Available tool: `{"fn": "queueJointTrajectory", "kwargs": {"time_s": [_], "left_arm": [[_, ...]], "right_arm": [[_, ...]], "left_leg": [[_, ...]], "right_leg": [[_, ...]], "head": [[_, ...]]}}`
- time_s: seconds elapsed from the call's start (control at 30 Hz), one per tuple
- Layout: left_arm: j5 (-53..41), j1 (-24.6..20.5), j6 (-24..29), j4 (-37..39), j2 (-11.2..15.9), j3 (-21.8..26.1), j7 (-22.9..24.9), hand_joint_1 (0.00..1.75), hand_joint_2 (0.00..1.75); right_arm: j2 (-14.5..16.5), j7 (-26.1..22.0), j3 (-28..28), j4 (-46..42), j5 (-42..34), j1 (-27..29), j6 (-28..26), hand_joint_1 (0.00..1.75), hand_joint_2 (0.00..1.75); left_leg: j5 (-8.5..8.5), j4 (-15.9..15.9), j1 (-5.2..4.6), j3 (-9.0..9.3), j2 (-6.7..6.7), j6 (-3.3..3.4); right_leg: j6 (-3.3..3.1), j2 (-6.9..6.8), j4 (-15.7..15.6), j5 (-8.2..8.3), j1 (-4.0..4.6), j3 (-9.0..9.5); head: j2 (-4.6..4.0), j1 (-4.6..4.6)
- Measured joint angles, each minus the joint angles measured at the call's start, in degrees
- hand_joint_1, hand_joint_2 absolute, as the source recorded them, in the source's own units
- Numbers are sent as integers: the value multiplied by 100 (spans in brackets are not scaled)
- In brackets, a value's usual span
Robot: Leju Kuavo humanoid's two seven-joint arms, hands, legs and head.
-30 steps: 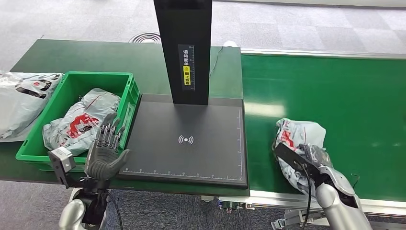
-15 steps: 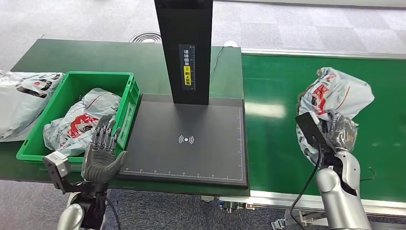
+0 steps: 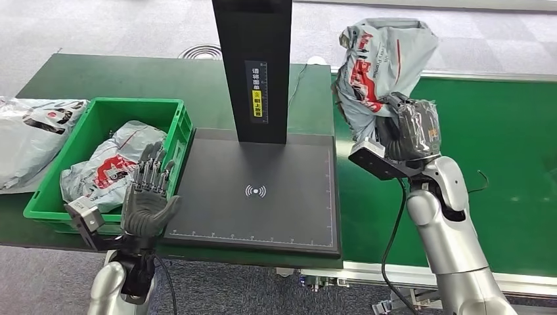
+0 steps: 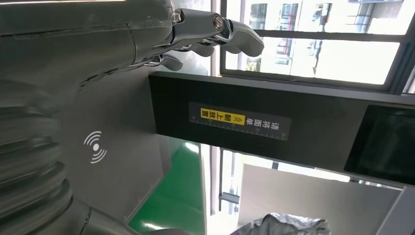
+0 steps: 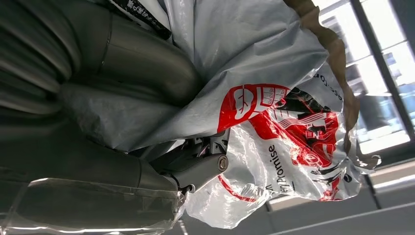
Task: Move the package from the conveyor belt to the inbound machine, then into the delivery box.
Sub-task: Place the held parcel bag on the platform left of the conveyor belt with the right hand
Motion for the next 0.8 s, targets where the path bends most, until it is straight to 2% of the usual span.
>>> {"fn": "queueJointTrajectory", "kwargs": {"time_s": [0.33,0.47,0.6,0.8], "left_arm": [[4,-47,-3,175,21,-9,-2,0,175],[5,-62,-6,220,28,-13,-19,0,175],[17,-109,-52,276,48,-23,-94,0,175],[59,-245,-71,385,85,-36,-113,0,175]], "right_arm": [[-63,-9,412,98,-16,-214,-9,175,175],[-77,-244,661,139,-142,-389,282,175,175],[-82,-468,1350,164,-292,-849,928,175,175],[-36,-700,2749,242,-430,-1528,1590,175,175]], "left_leg": [[-4,0,4,-10,0,4],[-4,0,4,-11,3,3],[-1,0,4,-9,6,-1],[1,-2,9,-11,5,-4]], "right_leg": [[3,1,-2,-2,-5,-6],[2,5,-1,0,-4,-7],[1,9,1,1,1,-8],[-1,7,4,-1,5,-9]], "head": [[0,0],[0,1],[0,0],[0,-1]]}}
